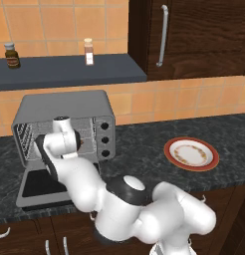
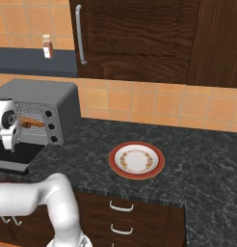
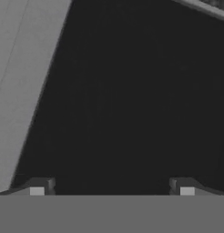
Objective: Pick up the kebab skewer and baguette bread, and place them inside the toaster oven. Close the toaster oven door and start by setting the timer.
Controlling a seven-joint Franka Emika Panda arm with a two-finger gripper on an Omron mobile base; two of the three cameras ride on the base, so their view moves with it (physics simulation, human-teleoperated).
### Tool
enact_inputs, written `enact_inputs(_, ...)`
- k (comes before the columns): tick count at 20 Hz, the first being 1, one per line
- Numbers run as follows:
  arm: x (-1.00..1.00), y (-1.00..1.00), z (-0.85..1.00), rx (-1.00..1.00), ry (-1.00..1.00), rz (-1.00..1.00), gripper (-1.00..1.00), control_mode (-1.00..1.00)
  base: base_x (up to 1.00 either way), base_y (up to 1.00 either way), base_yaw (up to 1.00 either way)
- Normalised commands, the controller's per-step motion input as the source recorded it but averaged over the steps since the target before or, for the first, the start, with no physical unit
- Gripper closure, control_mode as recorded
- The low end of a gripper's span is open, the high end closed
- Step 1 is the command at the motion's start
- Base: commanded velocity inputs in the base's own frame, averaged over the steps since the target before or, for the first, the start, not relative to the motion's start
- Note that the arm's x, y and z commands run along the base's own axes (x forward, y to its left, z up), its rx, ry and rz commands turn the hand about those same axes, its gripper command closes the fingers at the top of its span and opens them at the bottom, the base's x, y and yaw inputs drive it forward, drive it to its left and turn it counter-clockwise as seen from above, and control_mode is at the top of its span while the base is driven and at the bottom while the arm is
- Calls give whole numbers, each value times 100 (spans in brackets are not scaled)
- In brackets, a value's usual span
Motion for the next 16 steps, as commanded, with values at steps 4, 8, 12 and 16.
enact_inputs(4,-100,0,19,0,6,21,-100,-100,0,0,0)
enact_inputs(8,-100,3,17,0,2,42,-100,-100,0,0,0)
enact_inputs(12,-100,6,7,0,1,51,-100,-100,0,0,0)
enact_inputs(16,-91,8,0,0,0,48,-100,-100,0,0,0)
